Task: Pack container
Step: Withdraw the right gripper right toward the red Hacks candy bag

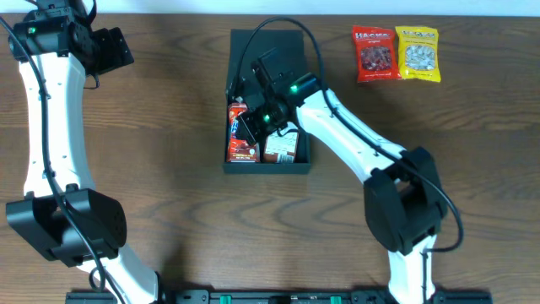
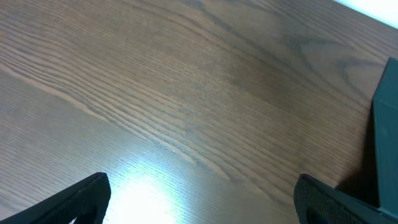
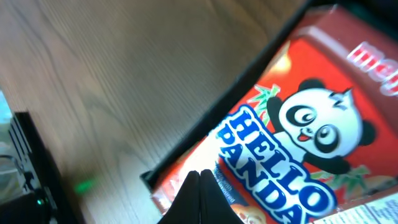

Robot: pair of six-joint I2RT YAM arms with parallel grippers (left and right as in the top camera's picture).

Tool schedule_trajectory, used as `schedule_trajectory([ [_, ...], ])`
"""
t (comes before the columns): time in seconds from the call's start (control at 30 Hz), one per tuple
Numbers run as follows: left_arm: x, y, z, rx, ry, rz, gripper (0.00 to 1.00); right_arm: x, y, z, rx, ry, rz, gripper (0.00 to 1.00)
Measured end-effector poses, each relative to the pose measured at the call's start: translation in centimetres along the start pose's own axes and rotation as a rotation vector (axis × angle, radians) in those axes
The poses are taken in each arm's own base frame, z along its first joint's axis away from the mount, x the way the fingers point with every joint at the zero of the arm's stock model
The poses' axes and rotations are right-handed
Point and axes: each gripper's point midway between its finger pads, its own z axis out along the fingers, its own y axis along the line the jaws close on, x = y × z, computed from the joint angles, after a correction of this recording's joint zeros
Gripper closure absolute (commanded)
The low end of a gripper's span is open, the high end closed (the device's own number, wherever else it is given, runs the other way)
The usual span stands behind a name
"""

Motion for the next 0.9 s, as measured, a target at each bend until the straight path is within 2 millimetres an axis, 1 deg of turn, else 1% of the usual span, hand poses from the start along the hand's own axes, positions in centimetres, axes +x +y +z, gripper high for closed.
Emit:
schedule_trajectory([
  [0.1, 0.0, 0.0, 0.0, 0.000, 0.000, 0.000, 0.05, 0.4, -0.3, 1.0, -0.017, 0.021, 0.004, 0.99],
  [0.37, 0.0, 0.0, 0.0, 0.000, 0.000, 0.000, 0.05, 0.3, -0.2, 0.8, -0.046, 0.014, 0.003, 0.99],
  [0.47, 0.0, 0.0, 0.0, 0.000, 0.000, 0.000, 0.05, 0.0, -0.4, 0.3, -0.069, 0.005, 0.015, 0.99],
  [0.57, 0.0, 0.0, 0.0, 0.000, 0.000, 0.000, 0.05, -0.9, -1.2, -0.9, -0.071, -0.030, 0.028, 0.99],
  [0.63, 0.0, 0.0, 0.0, 0.000, 0.000, 0.000, 0.05, -2.0, -2.0, -2.4, -0.063, -0.072, 0.029, 0.99],
  [0.7, 0.0, 0.0, 0.0, 0.000, 0.000, 0.000, 0.05, -3.6, -3.0, -4.9, -0.041, -0.141, 0.023, 0.99],
  [0.77, 0.0, 0.0, 0.0, 0.000, 0.000, 0.000, 0.05, -5.3, -4.3, -8.0, 0.003, -0.228, 0.014, 0.99],
  [0.83, 0.0, 0.0, 0.0, 0.000, 0.000, 0.000, 0.05, -6.7, -6.0, -11.3, 0.067, -0.313, 0.012, 0.99],
  [0.9, 0.0, 0.0, 0.0, 0.000, 0.000, 0.000, 0.05, -8.0, -8.7, -15.0, 0.173, -0.406, 0.021, 0.97],
])
